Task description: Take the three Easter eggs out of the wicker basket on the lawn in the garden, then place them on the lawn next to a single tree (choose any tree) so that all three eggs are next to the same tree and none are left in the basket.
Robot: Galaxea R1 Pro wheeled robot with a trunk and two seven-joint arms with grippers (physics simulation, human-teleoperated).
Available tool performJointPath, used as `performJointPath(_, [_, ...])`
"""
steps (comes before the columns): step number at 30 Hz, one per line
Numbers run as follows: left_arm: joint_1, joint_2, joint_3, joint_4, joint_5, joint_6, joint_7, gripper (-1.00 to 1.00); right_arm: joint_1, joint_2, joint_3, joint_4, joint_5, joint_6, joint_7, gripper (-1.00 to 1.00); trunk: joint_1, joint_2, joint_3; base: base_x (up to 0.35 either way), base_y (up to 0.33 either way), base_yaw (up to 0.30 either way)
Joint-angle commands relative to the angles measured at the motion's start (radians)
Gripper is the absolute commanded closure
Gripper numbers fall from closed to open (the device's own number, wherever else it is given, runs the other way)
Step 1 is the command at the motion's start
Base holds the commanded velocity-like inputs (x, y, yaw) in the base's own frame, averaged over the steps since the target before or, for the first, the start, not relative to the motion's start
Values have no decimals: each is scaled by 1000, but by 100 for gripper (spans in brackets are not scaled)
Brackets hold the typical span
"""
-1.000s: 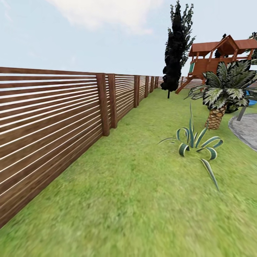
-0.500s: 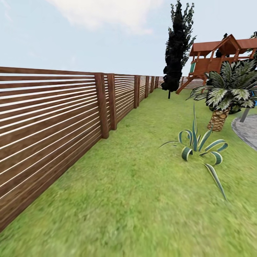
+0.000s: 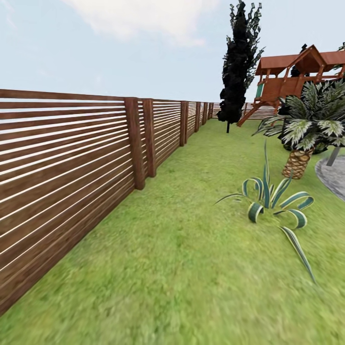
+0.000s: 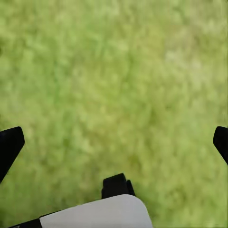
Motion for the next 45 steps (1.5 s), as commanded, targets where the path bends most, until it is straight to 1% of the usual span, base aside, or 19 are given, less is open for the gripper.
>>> performJointPath(1, [0,0,-2,-1,-1,-1,6,-100,0,0,1,0,-10,-2,0,-100,1,0,-1,338,0,0])
performJointPath(7, [1,0,-4,-1,-1,-1,6,-100,0,0,1,0,-10,-2,0,-100,1,0,-1,338,0,0])
performJointPath(14, [0,-11,-13,-1,-2,-1,6,-100,0,0,1,0,-10,-2,2,-100,1,0,-1,338,77,-35])
performJointPath(20, [1,-13,-13,-1,-2,-1,7,-100,0,0,1,0,-10,-3,2,-100,1,0,-1,320,148,-99])
performJointPath(39, [0,-14,-13,-1,-4,-1,9,-100,0,0,1,0,-10,-3,2,-100,1,0,-1,302,172,-2])
performJointPath(45, [0,-14,-14,-1,-5,-1,9,-100,0,0,1,0,-10,-4,2,-100,1,0,-1,321,131,-145])
